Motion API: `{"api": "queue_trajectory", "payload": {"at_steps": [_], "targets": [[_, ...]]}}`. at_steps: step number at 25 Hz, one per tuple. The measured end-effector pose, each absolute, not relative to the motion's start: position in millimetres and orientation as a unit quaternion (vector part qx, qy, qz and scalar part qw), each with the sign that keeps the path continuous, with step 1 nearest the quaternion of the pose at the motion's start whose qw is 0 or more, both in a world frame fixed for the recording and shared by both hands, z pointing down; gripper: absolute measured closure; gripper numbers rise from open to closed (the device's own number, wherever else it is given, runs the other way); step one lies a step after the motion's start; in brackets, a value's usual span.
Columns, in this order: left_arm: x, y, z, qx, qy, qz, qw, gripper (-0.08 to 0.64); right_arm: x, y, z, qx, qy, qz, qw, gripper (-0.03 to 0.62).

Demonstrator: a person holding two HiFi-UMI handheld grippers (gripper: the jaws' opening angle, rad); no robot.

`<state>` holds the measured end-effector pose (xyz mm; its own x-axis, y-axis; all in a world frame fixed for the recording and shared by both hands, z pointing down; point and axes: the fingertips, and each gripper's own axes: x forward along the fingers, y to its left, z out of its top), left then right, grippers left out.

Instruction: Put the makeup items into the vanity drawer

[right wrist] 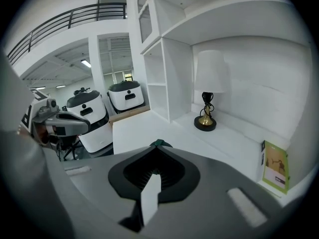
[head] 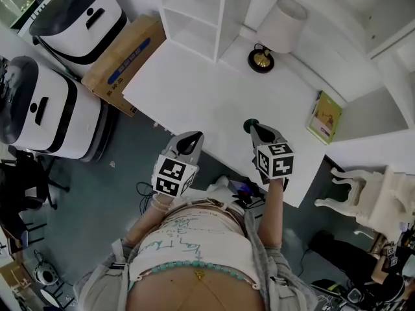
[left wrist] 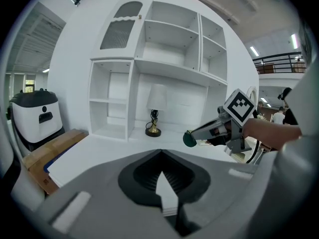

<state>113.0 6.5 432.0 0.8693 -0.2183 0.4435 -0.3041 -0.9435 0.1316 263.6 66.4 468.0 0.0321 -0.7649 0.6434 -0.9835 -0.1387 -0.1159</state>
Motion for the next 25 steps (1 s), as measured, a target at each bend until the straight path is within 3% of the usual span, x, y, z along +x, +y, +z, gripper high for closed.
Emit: {"api": "queue_trajectory", "payload": {"at_steps": [25], "targets": [[65, -95, 445, 0.968, -0.111, 0.208, 0.083, 0.558, 215, -13, 457, 0.730, -0.596, 0.284, 0.174, 0.563]]}}
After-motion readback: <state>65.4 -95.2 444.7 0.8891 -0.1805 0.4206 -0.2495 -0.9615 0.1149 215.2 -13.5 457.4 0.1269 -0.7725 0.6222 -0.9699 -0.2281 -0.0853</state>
